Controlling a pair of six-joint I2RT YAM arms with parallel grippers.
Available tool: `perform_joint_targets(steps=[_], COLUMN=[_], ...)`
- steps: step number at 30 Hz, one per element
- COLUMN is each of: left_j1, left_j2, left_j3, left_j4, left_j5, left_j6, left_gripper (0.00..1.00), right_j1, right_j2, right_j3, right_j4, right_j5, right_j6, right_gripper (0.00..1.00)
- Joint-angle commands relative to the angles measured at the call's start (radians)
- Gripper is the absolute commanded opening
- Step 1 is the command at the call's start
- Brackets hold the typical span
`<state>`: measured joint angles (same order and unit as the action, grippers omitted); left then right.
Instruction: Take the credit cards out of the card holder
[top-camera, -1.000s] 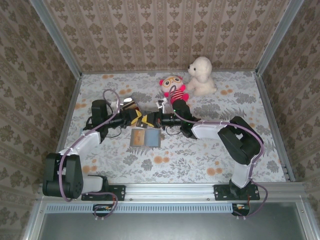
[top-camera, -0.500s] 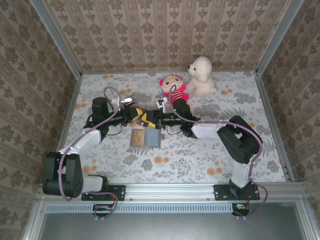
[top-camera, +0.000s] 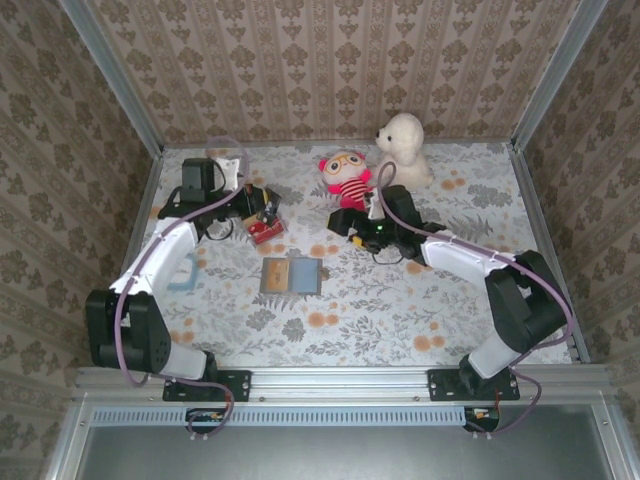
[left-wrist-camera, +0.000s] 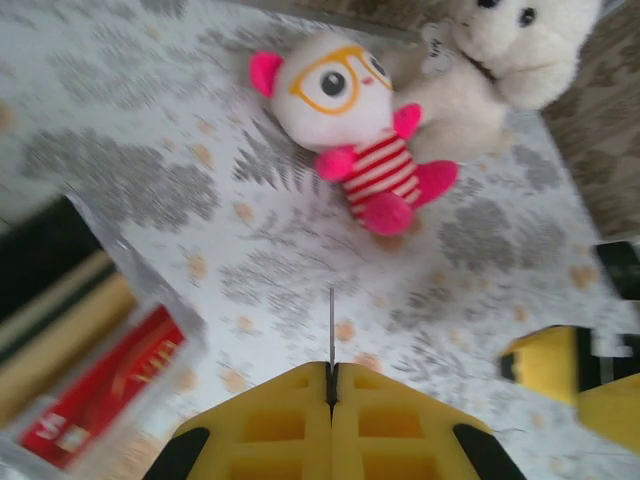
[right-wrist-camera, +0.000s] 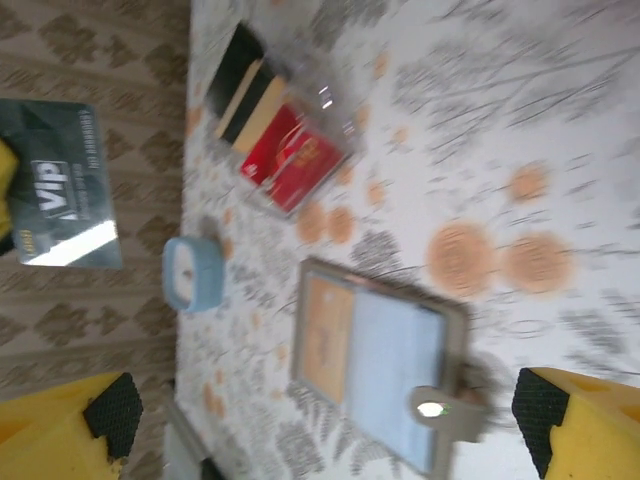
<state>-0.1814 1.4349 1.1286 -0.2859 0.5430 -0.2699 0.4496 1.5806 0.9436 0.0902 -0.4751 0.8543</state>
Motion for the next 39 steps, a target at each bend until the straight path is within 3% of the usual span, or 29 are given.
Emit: perform_joint_targets(steps=[1,9,18,25,39], left_j1=[0.008,0.018,0.043,0.058,0.086], left_j2=[0.045,0.193,0.319,0.436,0.576], left_j3=[0.079,0.273,0.354,0.464,0.577], left_j4=[-0.072,-0.206,-0.277,-0.328,-0.423], left_j5=[-0.144,-0.235,-0.130,-0.133,-0.067], left_j6=[0.240,0.557,0.887,0.991,1.063], left_gripper=[0.00,0.00,0.00,0.00,0.00], right_j1=[-0.055,-0.181,-0.263,-0.272,-0.272], right_j2=[-0.049,-0.075,-0.113,-0.084,-0.057], right_j3=[-0.028,-0.049,-0.104,-0.114,-0.111], right_j4=[-0.143,-0.204,-0.198,-0.176,-0.147], right_j5=[0.069,-0.028,-0.063,-0.091,-0.119], right_j6=[-0.118,-0.212,-0.239,-0.207,-0.155], right_gripper=[1.00,1.00,1.00,1.00,1.00])
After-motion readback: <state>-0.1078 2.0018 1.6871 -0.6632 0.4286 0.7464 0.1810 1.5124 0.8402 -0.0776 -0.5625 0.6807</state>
